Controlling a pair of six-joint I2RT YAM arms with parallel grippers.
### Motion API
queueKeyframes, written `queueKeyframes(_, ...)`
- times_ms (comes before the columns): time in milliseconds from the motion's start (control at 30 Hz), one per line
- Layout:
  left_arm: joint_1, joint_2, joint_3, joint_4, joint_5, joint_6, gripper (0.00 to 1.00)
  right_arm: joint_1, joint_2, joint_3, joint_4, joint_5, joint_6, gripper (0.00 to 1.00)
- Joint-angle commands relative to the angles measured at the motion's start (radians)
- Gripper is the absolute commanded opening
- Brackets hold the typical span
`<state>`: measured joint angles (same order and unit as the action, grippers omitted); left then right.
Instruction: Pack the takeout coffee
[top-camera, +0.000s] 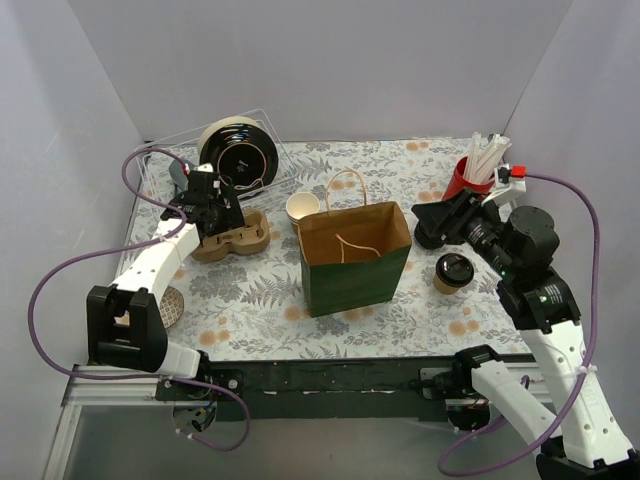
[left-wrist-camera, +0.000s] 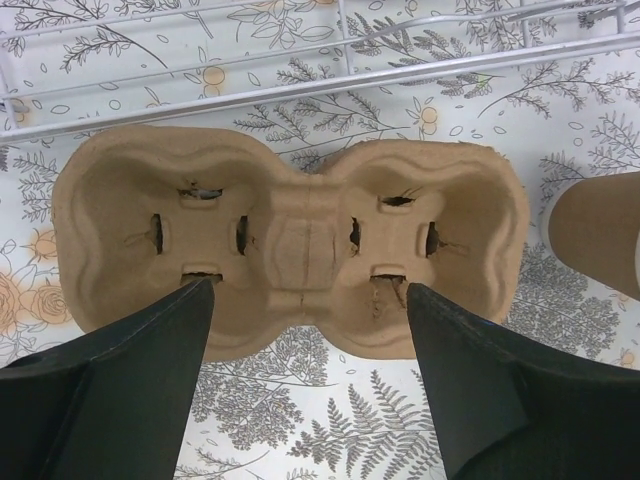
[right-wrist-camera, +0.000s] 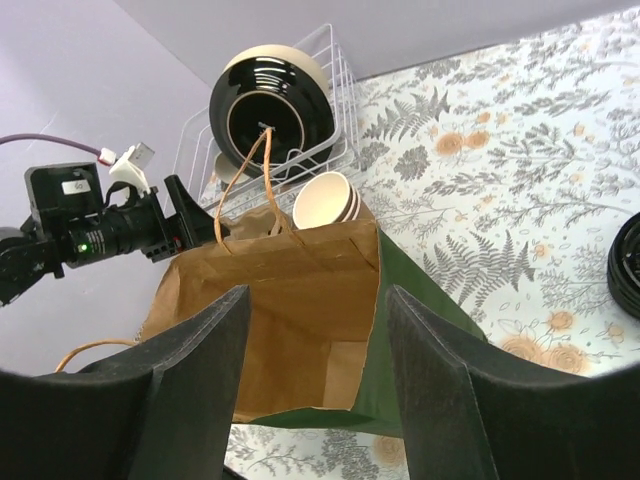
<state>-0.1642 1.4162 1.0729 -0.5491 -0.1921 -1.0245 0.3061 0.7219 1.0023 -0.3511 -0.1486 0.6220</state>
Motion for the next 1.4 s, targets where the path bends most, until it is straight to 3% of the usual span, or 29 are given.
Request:
queueKeyframes(0,0.017,0.010,-0.005,0.003,0.014,0.032,0.76,0.004,-0.038,0.025,0.004,0.007,-0.102,0.65)
queueKeyframes(567,0.029,0.168,0.084,-0.018,0.042,0.058,0.65,0.004,-0.082,-0.008,0.020,0.014,-0.140,0.65)
queueKeyframes(833,0.029,0.191,0.093,-0.022,0.043,0.058,0.63,0.004,-0.084,-0.008,0.023,0.011,-0.139,0.65)
queueKeyframes(1367,0.029,0.208,0.139,-0.041,0.040,0.061,0.50,0.004,-0.085,-0.022,0.031,0.020,-0.143,0.66)
